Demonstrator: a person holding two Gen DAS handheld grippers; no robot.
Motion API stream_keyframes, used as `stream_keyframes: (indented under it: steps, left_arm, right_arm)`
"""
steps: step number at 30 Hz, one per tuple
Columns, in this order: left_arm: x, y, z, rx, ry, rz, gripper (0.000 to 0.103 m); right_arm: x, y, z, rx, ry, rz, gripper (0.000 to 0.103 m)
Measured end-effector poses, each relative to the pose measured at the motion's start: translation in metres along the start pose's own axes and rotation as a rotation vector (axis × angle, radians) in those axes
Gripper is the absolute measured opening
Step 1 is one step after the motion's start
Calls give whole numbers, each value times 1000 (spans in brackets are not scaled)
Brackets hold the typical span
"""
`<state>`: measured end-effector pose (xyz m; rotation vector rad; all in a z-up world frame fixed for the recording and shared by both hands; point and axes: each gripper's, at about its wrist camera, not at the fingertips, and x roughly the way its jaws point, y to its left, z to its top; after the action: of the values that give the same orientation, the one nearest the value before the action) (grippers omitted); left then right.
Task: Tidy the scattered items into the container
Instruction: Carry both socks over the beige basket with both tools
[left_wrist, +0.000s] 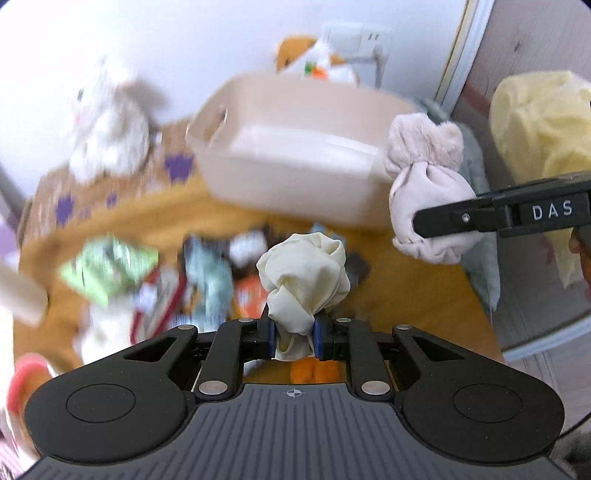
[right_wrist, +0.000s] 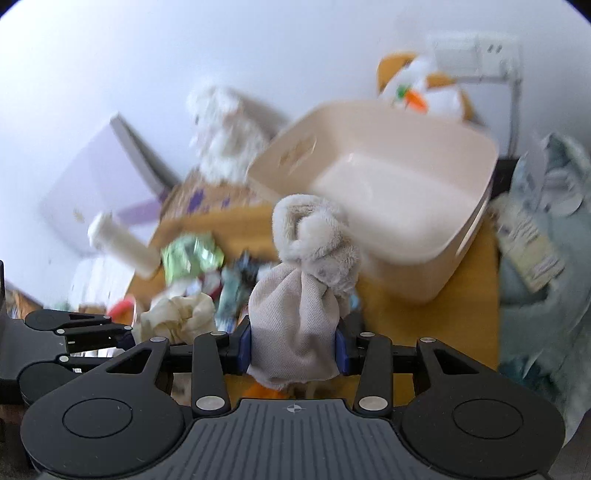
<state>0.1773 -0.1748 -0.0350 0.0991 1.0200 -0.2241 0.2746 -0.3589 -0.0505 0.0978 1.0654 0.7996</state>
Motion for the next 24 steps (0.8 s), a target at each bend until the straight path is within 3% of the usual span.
stream_keyframes:
  steps: [7,12,17,24]
  left_arm:
    - [19,-13,75,65,-94,16,18]
    - [43,-33,124,127,-151,43,18]
    - [98,-39,161,113,-89,56,18]
    - [159,-42,169,154,31,122,18]
  right_arm:
    - [-4,-22,40,36,-120,-51,40]
    - [20,-54,68,99,-104,-98,40]
    - [50,-72,86,112,-72,-179,40]
    - [85,-79,90,72,4,-274,40]
